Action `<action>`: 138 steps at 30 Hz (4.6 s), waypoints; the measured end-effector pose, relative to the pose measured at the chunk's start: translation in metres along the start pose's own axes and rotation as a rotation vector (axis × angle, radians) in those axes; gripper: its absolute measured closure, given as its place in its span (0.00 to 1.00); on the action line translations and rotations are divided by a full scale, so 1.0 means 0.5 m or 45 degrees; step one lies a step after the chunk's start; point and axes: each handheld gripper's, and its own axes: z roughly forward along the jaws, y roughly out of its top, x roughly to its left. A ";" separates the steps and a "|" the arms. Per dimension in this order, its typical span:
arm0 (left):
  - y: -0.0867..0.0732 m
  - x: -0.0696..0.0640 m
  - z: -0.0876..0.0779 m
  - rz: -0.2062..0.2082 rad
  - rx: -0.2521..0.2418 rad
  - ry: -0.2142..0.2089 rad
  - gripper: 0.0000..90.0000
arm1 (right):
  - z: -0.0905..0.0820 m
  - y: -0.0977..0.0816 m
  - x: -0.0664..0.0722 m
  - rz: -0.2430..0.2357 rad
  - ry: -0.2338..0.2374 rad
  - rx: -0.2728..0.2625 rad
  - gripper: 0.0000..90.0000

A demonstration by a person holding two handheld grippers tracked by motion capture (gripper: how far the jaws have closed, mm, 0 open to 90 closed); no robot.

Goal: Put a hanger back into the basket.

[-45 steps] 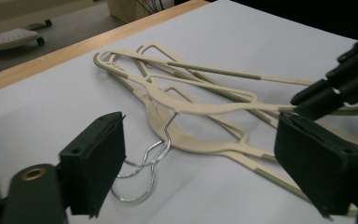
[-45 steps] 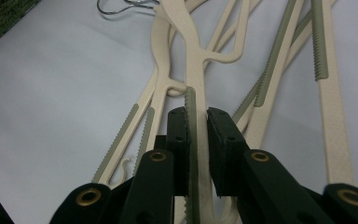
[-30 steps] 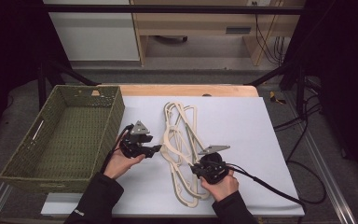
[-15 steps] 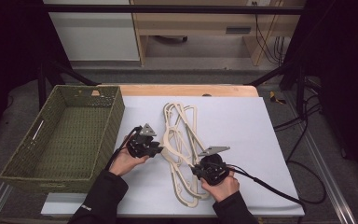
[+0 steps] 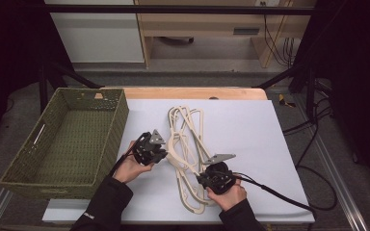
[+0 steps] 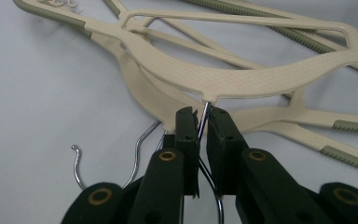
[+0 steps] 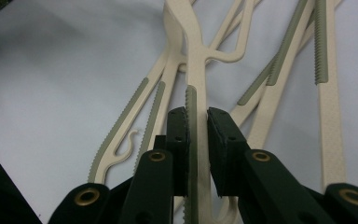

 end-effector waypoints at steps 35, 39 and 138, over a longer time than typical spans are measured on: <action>0.024 -0.065 -0.029 0.043 0.099 0.077 0.93 | 0.104 0.067 0.051 -0.319 -0.037 -0.154 0.64; 0.024 -0.068 -0.028 0.046 0.105 0.079 0.93 | 0.116 0.061 0.052 -0.357 -0.064 -0.122 0.82; -0.037 -0.125 -0.165 0.103 -0.227 -0.180 0.89 | -0.076 0.061 0.025 -0.530 0.237 -0.299 0.79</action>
